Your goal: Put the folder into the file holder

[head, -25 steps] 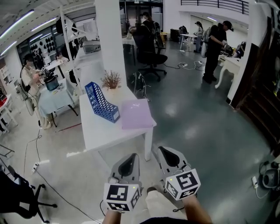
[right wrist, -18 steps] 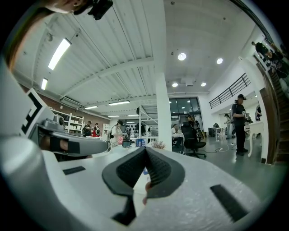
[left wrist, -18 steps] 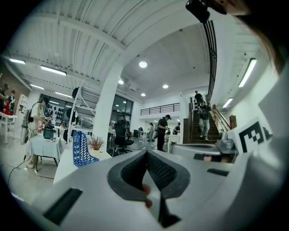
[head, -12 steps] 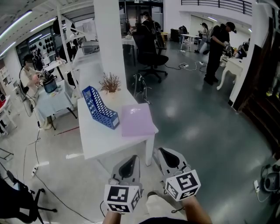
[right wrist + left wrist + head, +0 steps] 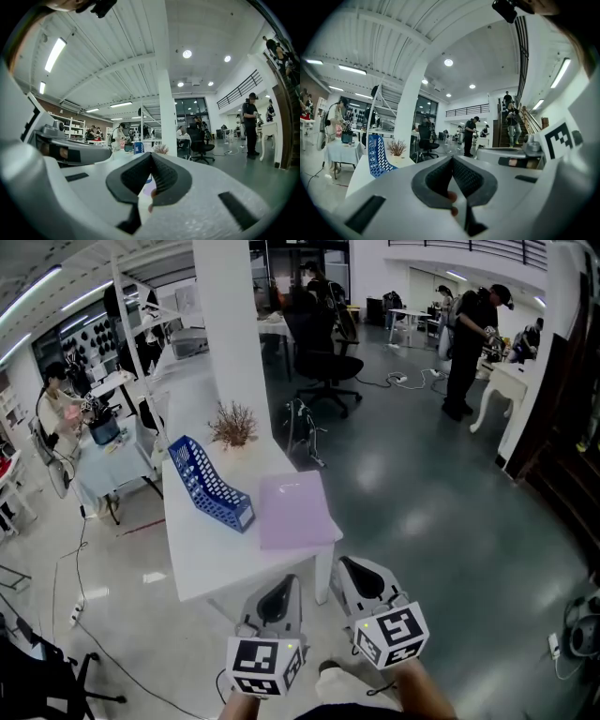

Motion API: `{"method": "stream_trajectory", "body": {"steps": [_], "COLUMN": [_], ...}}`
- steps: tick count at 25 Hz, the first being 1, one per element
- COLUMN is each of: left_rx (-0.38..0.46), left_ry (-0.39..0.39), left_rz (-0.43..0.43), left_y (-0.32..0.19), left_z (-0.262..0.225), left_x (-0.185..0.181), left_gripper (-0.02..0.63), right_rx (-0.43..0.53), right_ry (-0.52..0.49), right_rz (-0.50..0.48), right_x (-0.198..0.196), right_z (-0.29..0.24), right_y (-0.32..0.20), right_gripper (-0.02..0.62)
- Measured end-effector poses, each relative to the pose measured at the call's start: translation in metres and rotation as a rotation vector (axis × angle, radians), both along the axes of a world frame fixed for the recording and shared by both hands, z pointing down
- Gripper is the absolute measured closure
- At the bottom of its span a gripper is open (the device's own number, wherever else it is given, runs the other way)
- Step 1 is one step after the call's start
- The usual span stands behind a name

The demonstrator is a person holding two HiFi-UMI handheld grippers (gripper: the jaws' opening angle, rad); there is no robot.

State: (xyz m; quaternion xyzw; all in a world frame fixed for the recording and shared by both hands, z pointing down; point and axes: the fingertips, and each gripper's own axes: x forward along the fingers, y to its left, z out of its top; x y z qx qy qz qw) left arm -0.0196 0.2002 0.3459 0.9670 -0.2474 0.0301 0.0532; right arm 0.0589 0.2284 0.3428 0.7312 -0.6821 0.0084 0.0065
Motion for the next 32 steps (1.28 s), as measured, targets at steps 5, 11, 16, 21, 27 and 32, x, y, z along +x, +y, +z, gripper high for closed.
{"method": "stream_trajectory", "body": {"steps": [5, 11, 16, 21, 27, 32], "left_rx": [-0.010, -0.027, -0.036, -0.034, -0.046, -0.046], "left_ry": [-0.009, 0.000, -0.010, -0.024, -0.029, -0.032], "left_rz": [-0.015, -0.043, -0.054, -0.067, -0.088, -0.090], "left_y": [-0.026, -0.054, -0.070, -0.086, -0.104, -0.127], "left_z": [0.003, 0.009, 0.018, 0.030, 0.036, 0.041], "left_x": [0.022, 0.048, 0.071, 0.089, 0.096, 0.097], "left_gripper": [0.601, 0.601, 0.601, 0.601, 0.601, 0.601], "right_rx": [-0.014, -0.028, -0.050, -0.076, -0.103, -0.122], "right_ry": [-0.002, -0.006, -0.009, -0.023, -0.032, -0.040], "right_rz": [-0.005, -0.027, -0.050, -0.060, -0.077, -0.081], "right_x": [0.024, 0.049, 0.069, 0.090, 0.106, 0.113], "right_z": [0.001, 0.010, 0.023, 0.041, 0.053, 0.062], "right_y": [-0.026, -0.054, -0.075, -0.092, -0.110, -0.134], "right_gripper": [0.595, 0.595, 0.595, 0.594, 0.594, 0.592]}}
